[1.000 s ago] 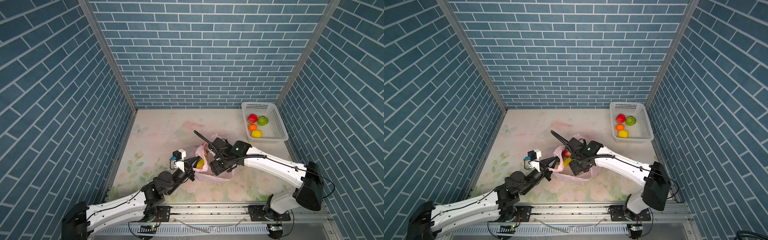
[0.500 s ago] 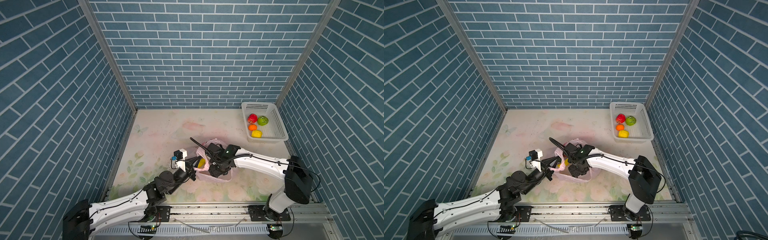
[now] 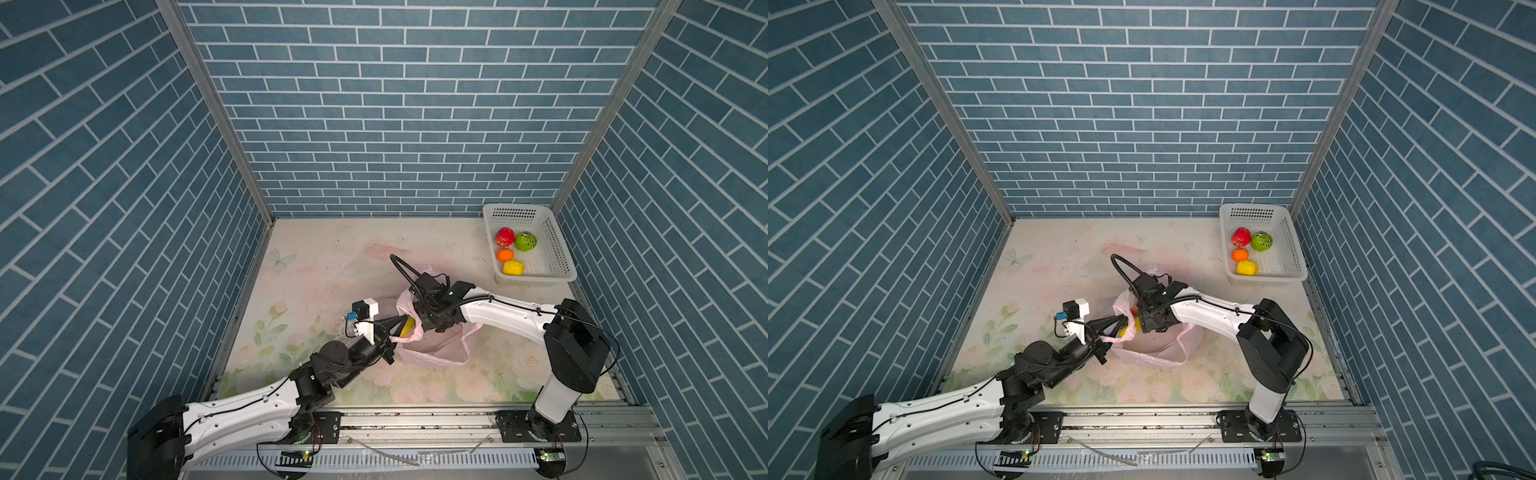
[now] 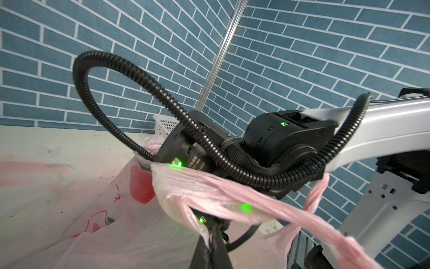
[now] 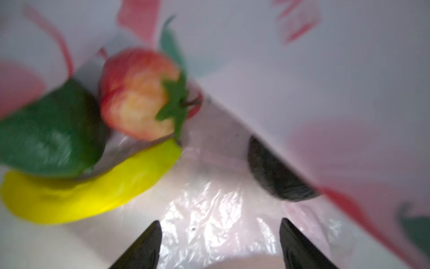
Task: Untie the knot of the plastic bag and take out the fruit
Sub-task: Pick up the fruit from the plastic bag.
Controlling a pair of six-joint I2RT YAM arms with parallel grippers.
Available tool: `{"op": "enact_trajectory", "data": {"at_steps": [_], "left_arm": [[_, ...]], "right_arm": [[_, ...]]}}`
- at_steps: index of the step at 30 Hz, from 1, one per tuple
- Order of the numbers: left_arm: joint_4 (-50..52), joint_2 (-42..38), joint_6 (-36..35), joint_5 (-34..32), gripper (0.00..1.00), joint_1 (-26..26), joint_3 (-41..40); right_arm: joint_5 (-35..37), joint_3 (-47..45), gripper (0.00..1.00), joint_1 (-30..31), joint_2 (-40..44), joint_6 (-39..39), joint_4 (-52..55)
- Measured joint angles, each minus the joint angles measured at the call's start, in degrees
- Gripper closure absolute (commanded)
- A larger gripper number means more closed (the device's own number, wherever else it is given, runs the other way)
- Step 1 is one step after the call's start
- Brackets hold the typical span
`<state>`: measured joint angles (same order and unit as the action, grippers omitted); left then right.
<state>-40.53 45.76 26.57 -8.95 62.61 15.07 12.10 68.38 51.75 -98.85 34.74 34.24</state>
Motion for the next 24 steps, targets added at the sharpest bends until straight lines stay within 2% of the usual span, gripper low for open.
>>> {"op": "enact_trajectory", "data": {"at_steps": [7,18,24], "left_arm": [[0.87,1.99,1.20,4.50,0.93,-0.02,-0.59],[-0.59,12.44,1.77,10.19,0.93,-0.02,0.61],[-1.38,14.51,1.75,11.80,0.93,-0.02,2.67]], "right_arm": [[5.53,-4.17,0.18,-5.42,2.36,1.57,-5.73],[6.45,-7.89,0.17,-6.88,2.32,7.15,-14.38],[7.17,-8.81,0.17,-8.92,1.49,10.47,-19.30]]}}
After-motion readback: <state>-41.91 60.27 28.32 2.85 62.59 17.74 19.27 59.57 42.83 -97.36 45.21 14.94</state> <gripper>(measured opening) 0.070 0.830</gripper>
